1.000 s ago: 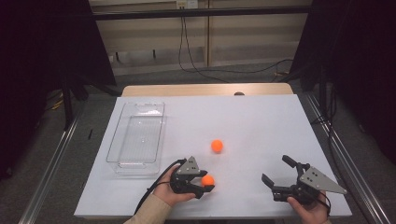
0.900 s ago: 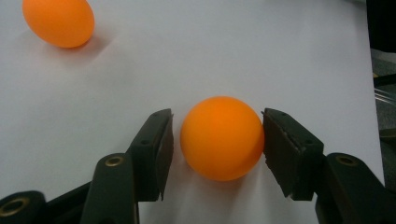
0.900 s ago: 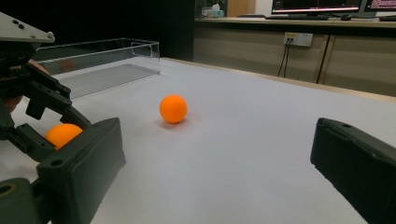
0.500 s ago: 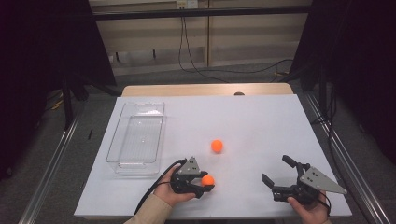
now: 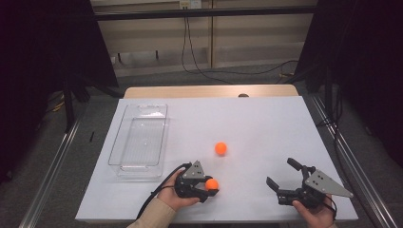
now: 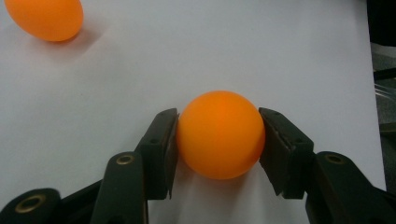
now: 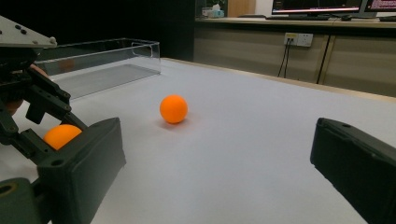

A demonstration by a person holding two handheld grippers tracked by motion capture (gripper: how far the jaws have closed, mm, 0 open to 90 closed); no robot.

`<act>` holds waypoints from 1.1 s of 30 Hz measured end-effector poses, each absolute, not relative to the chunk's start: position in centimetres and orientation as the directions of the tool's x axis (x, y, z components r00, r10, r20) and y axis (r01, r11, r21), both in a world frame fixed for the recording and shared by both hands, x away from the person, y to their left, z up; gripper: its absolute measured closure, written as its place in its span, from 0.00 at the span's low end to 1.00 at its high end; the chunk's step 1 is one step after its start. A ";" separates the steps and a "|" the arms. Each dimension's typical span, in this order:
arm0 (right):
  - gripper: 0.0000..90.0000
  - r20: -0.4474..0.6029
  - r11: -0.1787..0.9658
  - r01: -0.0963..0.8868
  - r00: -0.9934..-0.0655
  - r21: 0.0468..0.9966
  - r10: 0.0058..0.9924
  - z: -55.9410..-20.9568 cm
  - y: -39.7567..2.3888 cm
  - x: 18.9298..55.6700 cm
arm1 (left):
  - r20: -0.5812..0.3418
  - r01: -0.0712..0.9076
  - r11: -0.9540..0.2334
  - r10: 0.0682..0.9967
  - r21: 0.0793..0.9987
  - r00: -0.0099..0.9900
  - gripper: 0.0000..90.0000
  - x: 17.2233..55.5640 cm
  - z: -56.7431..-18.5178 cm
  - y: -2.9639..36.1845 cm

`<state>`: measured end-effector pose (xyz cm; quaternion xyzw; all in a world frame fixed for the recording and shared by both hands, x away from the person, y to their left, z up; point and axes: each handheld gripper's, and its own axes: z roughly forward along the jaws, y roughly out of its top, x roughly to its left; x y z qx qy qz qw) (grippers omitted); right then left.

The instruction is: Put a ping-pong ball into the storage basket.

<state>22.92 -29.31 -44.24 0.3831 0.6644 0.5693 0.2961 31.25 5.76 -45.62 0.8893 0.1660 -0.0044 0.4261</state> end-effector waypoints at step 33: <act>0.03 0.044 0.057 0.171 -0.532 0.984 0.845 -44.2 -29.3 22.9 | -0.168 0.318 -0.563 0.302 0.762 0.938 0.57 31.3 -45.5 5.9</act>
